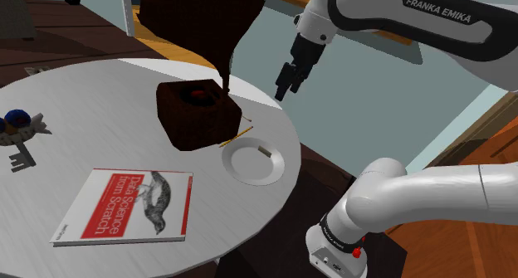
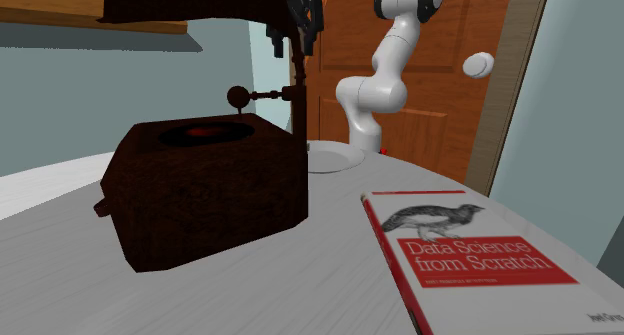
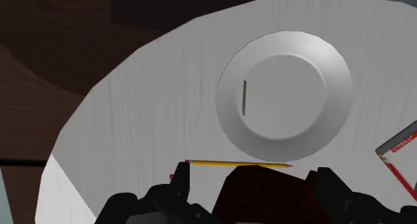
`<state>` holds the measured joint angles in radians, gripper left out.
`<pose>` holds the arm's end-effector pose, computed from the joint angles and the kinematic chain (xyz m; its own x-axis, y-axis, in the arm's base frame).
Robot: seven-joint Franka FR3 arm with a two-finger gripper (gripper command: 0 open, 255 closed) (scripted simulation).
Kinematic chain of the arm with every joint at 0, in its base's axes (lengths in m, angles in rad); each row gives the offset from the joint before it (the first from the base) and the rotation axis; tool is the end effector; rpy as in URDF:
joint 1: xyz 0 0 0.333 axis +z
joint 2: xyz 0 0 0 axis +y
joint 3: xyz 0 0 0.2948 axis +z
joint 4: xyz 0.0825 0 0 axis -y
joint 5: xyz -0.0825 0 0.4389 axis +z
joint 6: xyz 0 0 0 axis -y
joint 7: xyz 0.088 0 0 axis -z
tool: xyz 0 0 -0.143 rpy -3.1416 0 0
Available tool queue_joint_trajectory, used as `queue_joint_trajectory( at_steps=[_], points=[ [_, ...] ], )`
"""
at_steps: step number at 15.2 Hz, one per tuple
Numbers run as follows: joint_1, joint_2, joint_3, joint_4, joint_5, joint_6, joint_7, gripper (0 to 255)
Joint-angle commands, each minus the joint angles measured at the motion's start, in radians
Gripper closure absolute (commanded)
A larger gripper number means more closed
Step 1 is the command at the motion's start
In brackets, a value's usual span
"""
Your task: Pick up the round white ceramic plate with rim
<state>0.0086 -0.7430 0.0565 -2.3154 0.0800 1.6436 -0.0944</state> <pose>0.3970 0.0392 0.5509 0.9873 0.1408 0.0739 0.1437 -0.9890 -0.0350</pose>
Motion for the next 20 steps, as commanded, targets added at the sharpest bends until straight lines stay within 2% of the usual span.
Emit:
queue_joint_trajectory(
  at_steps=[1,8,14,20],
  points=[
    [0.0,0.0,0.0,0.0,0.0,0.0,0.0,0],
    [0.043,0.056,-0.297,-0.204,0.209,0.198,-0.305,0],
    [0.145,0.255,-0.555,-0.277,0.455,0.282,-0.651,0],
    [0.159,0.307,-0.574,-0.315,0.484,0.344,-0.719,0]
  ],
)
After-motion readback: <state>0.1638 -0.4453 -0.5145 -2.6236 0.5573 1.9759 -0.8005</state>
